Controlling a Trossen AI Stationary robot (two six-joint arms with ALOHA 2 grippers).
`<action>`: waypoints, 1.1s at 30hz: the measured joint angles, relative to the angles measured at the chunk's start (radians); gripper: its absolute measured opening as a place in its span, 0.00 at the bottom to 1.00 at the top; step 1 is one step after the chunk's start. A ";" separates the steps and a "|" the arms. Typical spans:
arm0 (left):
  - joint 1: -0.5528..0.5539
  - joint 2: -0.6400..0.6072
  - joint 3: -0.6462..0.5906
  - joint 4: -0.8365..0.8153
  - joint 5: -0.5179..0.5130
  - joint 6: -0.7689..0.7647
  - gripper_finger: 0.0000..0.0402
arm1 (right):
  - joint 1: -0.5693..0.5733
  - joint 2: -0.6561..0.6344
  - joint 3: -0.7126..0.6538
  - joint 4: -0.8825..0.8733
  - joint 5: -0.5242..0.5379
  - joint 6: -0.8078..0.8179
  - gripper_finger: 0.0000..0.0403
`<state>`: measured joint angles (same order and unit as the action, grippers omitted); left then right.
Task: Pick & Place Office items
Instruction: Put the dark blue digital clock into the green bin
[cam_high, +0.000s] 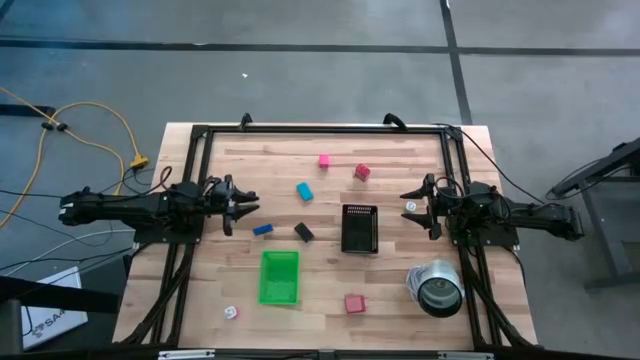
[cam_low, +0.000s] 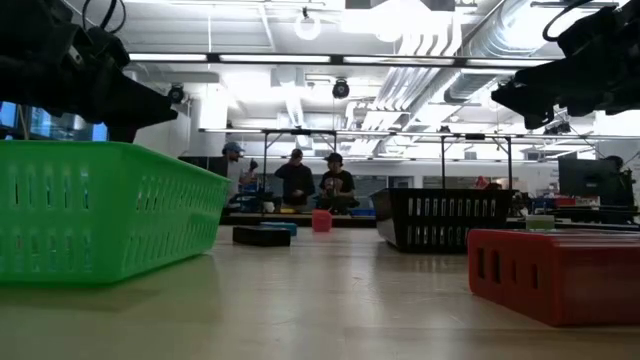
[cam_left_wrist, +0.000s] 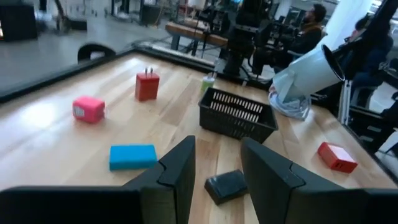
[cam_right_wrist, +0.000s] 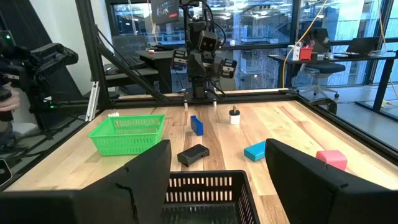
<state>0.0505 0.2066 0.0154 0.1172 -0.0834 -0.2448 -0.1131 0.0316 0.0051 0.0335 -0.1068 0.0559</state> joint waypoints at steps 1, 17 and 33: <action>0.000 0.000 0.010 -0.003 0.000 0.019 0.31 | 0.000 0.000 0.000 0.000 0.000 0.000 0.62; -0.040 0.299 0.332 -0.314 -0.155 0.037 0.31 | 0.000 0.000 0.000 0.000 0.000 0.000 0.62; -0.162 0.713 0.589 -0.653 -0.266 -0.178 0.31 | 0.000 0.000 0.000 0.000 0.000 0.000 0.62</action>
<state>-0.1112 0.9200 0.6043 -0.5355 -0.3495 -0.4224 -0.1131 0.0318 0.0052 0.0338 -0.1070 0.0559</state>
